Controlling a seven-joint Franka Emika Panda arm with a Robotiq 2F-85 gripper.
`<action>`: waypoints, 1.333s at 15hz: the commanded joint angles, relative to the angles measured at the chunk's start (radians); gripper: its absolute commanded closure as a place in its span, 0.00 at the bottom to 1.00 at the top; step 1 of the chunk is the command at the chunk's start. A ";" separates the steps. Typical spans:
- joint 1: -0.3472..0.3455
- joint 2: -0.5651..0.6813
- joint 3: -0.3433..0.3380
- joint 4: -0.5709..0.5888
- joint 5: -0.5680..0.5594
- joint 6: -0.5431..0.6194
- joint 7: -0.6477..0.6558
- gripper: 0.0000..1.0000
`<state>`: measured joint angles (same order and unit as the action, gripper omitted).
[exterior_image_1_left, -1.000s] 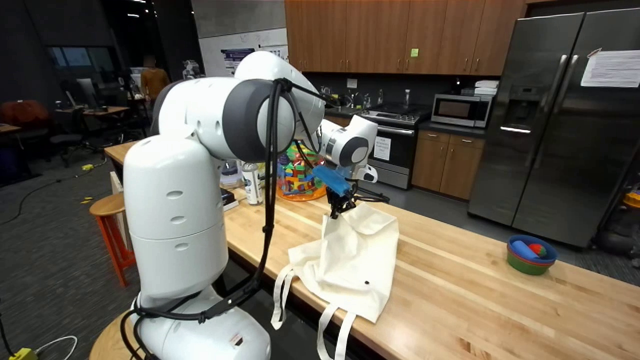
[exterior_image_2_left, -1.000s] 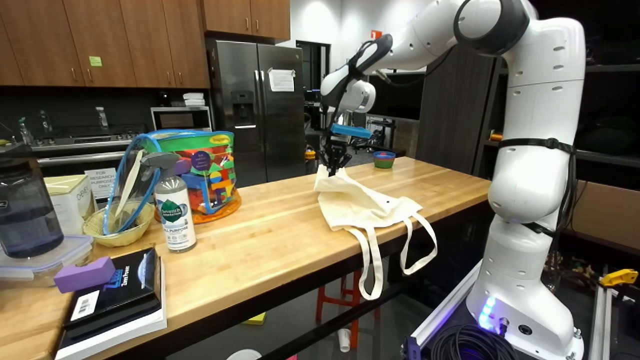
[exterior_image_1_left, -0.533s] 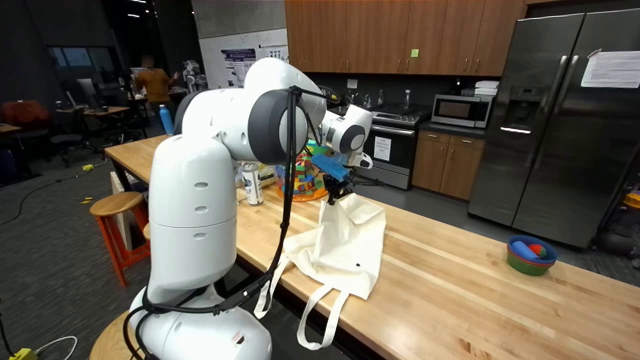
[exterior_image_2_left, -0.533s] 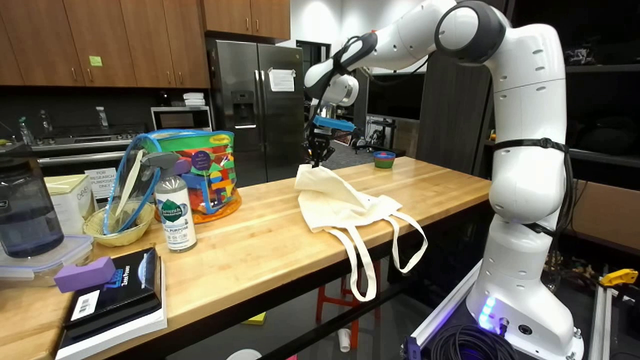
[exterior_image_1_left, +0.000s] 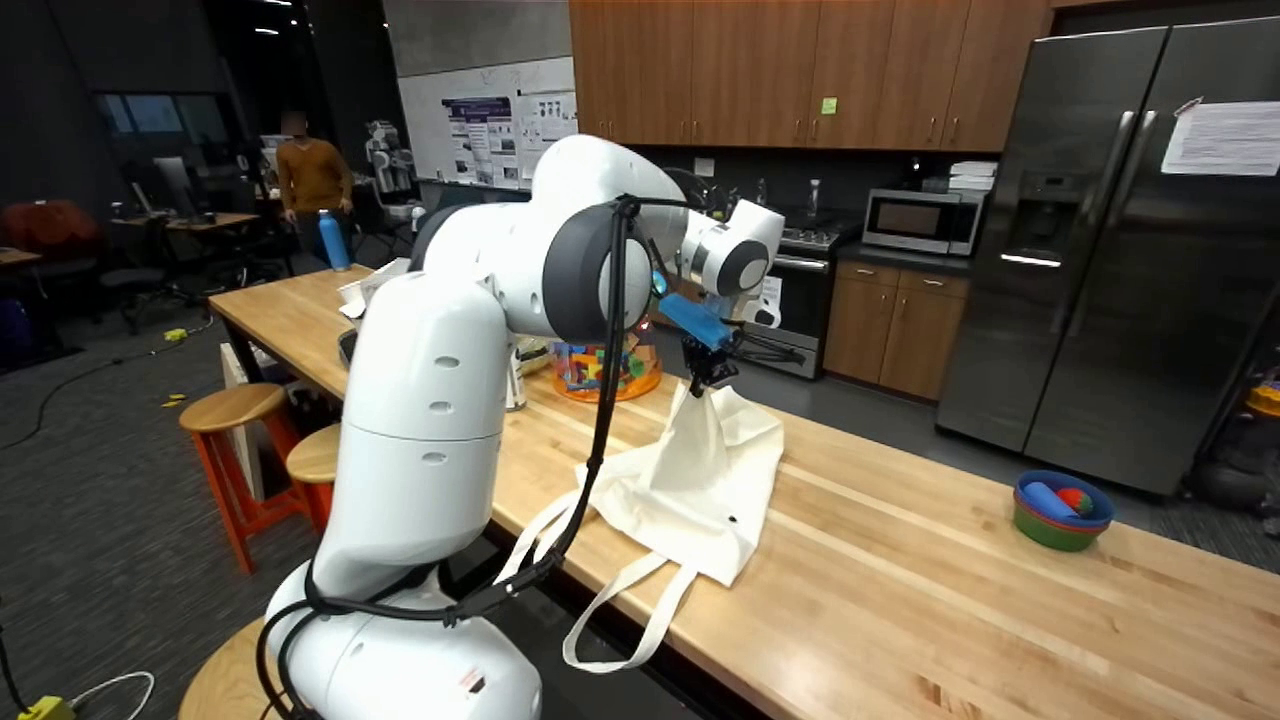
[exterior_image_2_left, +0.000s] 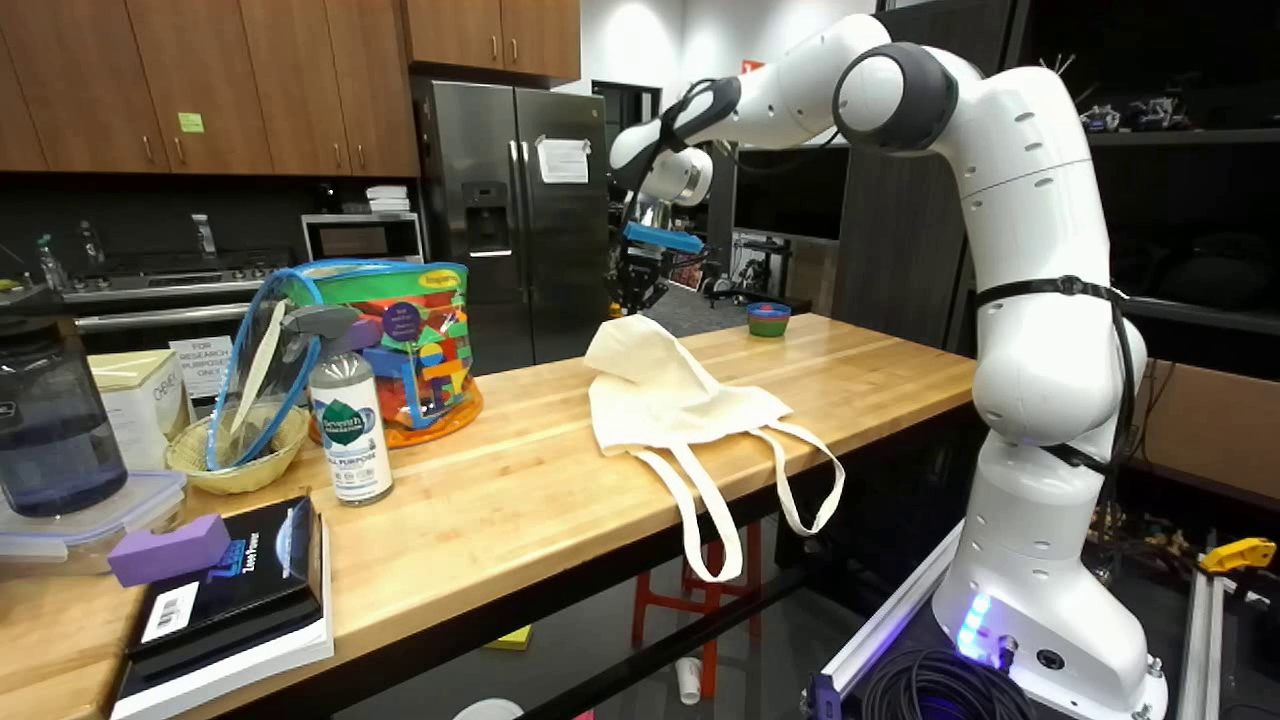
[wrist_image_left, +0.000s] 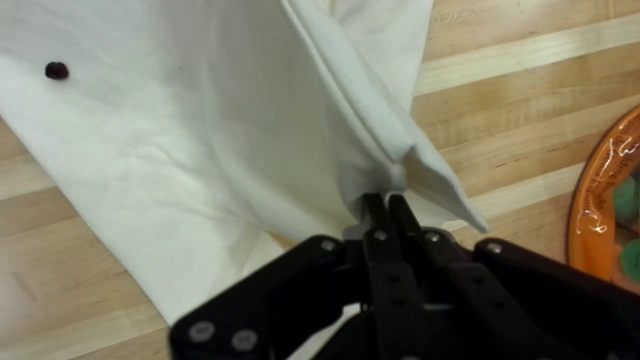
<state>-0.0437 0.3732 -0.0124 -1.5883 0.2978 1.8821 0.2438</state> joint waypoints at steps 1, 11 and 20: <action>-0.022 0.013 -0.015 0.027 0.031 -0.016 0.022 0.99; -0.100 -0.083 -0.086 -0.115 0.073 0.050 0.043 0.99; -0.146 -0.215 -0.159 -0.288 0.073 0.119 0.062 0.99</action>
<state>-0.1737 0.2371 -0.1517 -1.7798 0.3555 1.9678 0.2926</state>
